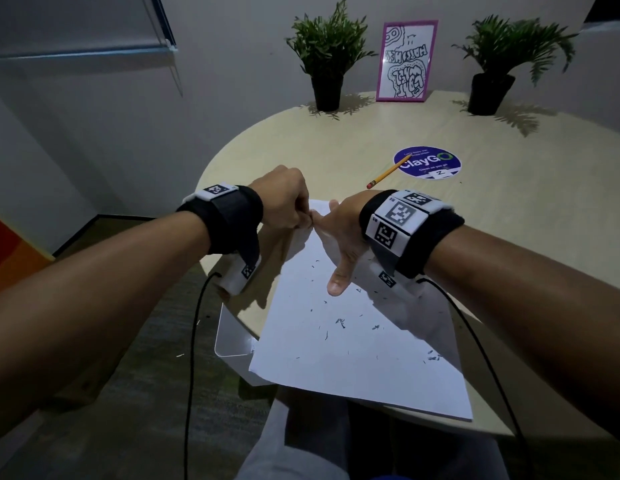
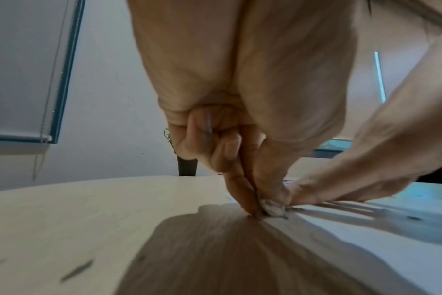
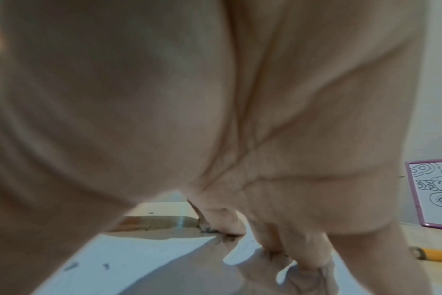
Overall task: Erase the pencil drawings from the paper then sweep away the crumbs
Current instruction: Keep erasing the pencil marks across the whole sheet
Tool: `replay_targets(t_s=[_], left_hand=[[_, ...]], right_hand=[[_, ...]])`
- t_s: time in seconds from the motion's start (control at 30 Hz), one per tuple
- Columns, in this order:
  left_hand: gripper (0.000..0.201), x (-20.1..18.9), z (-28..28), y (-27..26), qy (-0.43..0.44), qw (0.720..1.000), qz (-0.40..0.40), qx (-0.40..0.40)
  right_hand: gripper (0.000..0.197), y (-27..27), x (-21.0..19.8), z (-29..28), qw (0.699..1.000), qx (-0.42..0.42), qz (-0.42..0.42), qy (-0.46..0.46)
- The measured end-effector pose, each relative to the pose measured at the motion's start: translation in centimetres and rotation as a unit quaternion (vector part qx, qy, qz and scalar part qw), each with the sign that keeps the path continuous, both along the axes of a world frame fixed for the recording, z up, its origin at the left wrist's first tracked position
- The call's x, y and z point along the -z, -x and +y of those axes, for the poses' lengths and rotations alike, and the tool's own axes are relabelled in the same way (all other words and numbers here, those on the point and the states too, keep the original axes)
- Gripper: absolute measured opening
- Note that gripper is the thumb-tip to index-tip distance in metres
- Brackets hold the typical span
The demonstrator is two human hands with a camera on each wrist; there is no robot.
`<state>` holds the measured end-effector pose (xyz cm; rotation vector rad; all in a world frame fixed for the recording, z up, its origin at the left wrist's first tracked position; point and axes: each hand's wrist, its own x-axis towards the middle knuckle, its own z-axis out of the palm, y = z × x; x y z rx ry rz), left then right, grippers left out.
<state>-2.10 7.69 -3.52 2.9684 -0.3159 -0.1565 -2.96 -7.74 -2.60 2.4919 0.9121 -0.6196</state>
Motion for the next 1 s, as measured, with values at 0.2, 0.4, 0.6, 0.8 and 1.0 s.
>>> replay_targets(t_s=[0.2, 0.4, 0.6, 0.8, 1.0], left_hand=[[0.009, -0.6, 0.1, 0.1, 0.001, 1.0, 0.009, 0.011], [0.008, -0.2, 0.0, 1.2, -0.013, 0.999, 0.03, 0.041], [0.012, -0.6, -0.2, -0.3, -0.046, 0.998, -0.021, 0.027], [0.003, -0.2, 1.0, 1.6, -0.038, 0.989, 0.042, 0.138], [0.011, -0.5, 0.8, -0.8, -0.058, 0.993, 0.003, 0.105]], right_hand=[[0.143, 0.1, -0.3, -0.3, 1.0, 0.014, 0.003, -0.005], [0.163, 0.3, -0.3, 0.4, 1.0, -0.012, 0.007, 0.021], [0.138, 0.4, -0.7, -0.1, 1.0, 0.0, -0.006, 0.026], [0.133, 0.1, -0.2, 0.0, 1.0, 0.009, -0.001, 0.024], [0.149, 0.4, -0.5, 0.3, 1.0, 0.012, 0.017, 0.016]])
